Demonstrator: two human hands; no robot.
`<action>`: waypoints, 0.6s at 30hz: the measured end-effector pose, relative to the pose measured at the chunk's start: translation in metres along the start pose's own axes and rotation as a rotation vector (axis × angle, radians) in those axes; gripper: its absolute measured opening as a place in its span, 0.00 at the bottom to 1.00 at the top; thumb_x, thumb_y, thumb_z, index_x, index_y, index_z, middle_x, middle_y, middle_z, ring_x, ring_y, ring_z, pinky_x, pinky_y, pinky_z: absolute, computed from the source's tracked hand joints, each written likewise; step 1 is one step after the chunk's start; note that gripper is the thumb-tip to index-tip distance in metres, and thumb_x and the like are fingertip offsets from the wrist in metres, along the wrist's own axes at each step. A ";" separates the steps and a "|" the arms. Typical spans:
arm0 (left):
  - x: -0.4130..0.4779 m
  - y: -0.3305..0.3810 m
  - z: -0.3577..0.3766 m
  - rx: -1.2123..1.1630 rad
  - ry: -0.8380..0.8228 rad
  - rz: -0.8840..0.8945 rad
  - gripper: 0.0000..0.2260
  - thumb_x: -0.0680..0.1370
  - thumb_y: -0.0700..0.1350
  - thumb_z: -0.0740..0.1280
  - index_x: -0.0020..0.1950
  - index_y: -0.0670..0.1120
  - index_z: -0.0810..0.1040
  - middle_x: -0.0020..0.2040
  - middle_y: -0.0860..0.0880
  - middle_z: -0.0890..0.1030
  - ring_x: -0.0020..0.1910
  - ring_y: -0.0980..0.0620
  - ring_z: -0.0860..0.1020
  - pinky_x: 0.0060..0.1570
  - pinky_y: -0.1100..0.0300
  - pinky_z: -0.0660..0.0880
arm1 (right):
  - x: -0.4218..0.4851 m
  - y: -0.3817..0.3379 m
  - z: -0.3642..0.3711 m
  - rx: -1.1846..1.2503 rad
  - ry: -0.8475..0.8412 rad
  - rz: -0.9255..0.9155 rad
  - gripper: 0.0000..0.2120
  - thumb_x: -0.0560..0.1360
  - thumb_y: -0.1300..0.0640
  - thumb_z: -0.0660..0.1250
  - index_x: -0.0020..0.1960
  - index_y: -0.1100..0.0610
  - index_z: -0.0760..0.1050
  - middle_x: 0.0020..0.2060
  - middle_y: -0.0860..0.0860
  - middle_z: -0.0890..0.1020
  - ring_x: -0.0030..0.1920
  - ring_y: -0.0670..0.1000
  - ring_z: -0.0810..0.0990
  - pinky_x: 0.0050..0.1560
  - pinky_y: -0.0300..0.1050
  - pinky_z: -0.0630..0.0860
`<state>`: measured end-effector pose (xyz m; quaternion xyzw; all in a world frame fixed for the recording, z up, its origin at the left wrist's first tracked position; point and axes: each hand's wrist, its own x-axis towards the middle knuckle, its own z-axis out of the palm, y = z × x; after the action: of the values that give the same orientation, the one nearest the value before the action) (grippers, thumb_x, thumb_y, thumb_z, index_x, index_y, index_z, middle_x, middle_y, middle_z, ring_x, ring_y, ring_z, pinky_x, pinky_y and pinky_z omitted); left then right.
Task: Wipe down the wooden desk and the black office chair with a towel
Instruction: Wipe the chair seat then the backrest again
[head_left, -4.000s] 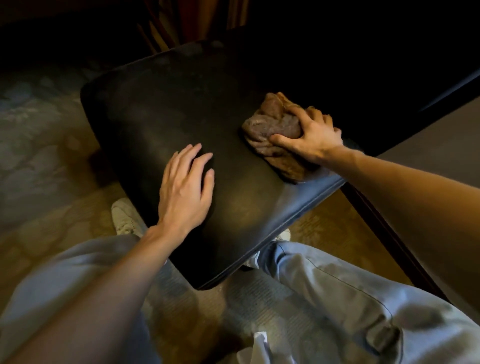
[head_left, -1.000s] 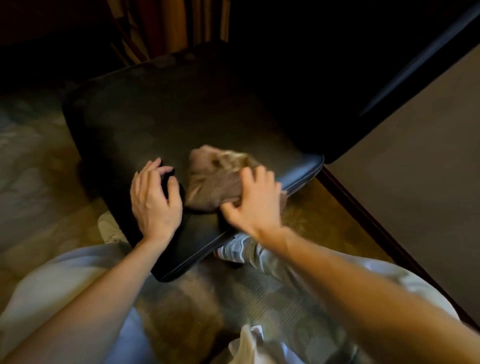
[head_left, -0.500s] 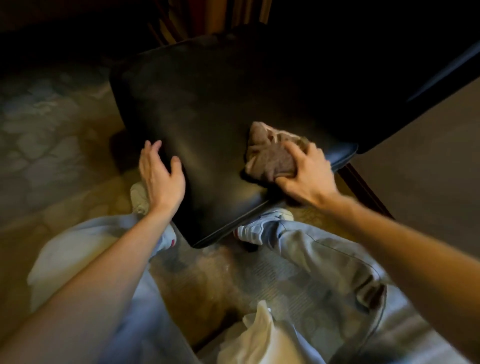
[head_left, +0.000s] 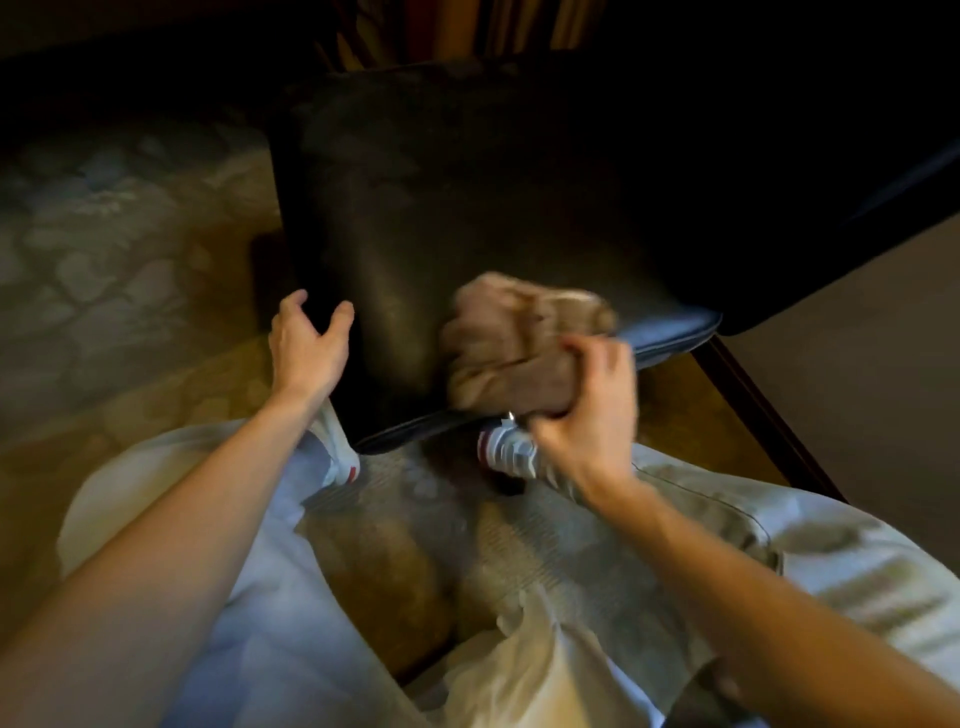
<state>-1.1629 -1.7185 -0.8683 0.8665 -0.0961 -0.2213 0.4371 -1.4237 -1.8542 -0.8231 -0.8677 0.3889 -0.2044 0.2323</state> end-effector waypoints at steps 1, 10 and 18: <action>0.000 -0.003 -0.002 -0.006 -0.028 -0.020 0.33 0.80 0.59 0.66 0.80 0.46 0.63 0.77 0.43 0.67 0.76 0.42 0.66 0.75 0.43 0.65 | 0.009 0.013 -0.014 0.026 0.069 0.107 0.35 0.64 0.52 0.80 0.67 0.57 0.70 0.62 0.57 0.71 0.62 0.56 0.72 0.61 0.46 0.71; -0.022 -0.009 -0.006 -0.202 -0.241 -0.346 0.40 0.76 0.68 0.66 0.79 0.45 0.63 0.68 0.50 0.74 0.66 0.48 0.74 0.63 0.50 0.71 | 0.051 0.071 -0.056 0.099 0.091 0.378 0.43 0.66 0.54 0.74 0.75 0.53 0.58 0.70 0.57 0.69 0.68 0.61 0.71 0.69 0.58 0.71; -0.030 -0.019 -0.003 -0.302 -0.273 -0.458 0.39 0.71 0.72 0.67 0.74 0.48 0.73 0.64 0.42 0.82 0.51 0.47 0.84 0.45 0.53 0.82 | -0.029 -0.058 0.060 0.134 -0.128 0.288 0.37 0.67 0.54 0.76 0.72 0.42 0.64 0.71 0.54 0.59 0.68 0.60 0.61 0.70 0.62 0.68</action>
<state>-1.1880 -1.6943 -0.8731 0.7530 0.0777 -0.4403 0.4828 -1.3759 -1.7836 -0.8442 -0.7970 0.4792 -0.1388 0.3405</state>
